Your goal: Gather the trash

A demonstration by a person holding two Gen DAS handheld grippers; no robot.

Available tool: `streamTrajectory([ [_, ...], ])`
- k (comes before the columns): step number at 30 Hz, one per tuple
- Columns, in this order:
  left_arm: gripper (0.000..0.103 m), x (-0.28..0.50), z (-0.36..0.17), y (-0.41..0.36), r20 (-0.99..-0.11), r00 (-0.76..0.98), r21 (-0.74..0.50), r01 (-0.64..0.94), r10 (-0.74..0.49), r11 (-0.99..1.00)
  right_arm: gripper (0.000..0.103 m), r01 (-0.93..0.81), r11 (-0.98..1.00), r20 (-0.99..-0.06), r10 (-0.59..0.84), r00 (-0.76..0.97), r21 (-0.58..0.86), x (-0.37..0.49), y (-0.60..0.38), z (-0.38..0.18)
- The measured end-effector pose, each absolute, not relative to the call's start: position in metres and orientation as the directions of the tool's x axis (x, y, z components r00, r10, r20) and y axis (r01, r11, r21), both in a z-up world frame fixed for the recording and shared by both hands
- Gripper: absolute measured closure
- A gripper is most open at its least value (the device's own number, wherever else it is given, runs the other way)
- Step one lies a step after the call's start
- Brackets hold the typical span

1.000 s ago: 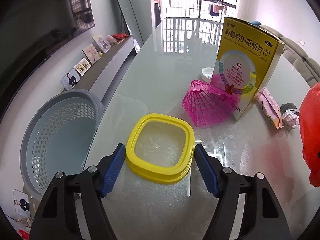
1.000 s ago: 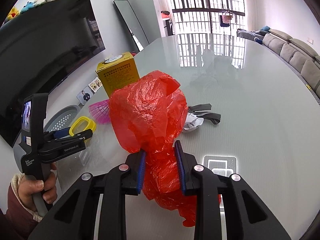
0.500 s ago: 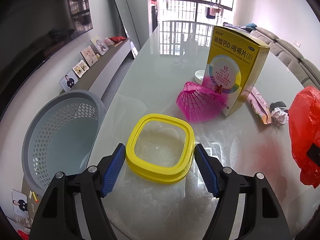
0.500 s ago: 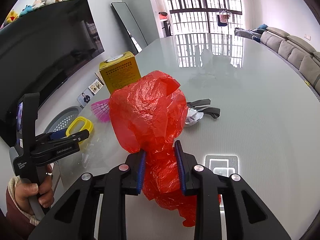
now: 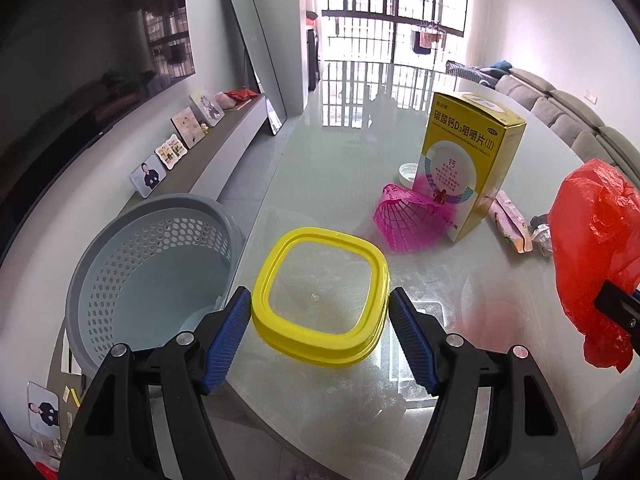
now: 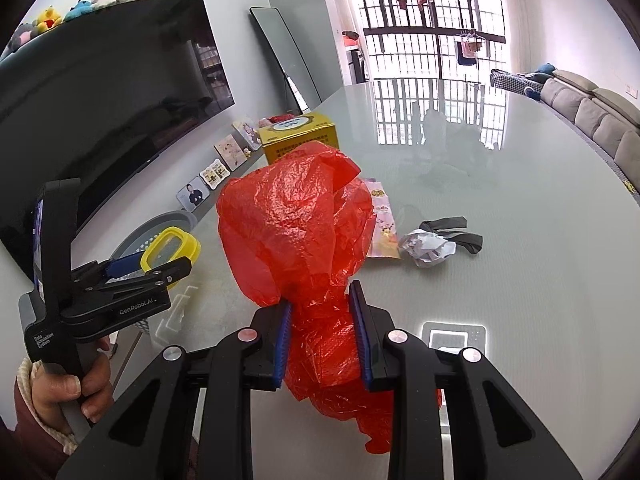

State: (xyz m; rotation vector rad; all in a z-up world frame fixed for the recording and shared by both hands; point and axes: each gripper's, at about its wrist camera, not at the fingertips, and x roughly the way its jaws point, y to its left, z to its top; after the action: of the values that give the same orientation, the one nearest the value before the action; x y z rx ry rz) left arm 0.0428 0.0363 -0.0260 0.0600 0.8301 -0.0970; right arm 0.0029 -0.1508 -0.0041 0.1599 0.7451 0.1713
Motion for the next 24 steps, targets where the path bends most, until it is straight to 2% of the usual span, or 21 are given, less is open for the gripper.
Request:
streamTrajectory([
  [24,0.034,0.032,-0.019,0.147,-0.708,0.704,-0.013,-0.078,0.046,0.997,0.077,-0.353,0.923,-0.654,0.364,0.664,0.155,0.056,-0.024,0.003],
])
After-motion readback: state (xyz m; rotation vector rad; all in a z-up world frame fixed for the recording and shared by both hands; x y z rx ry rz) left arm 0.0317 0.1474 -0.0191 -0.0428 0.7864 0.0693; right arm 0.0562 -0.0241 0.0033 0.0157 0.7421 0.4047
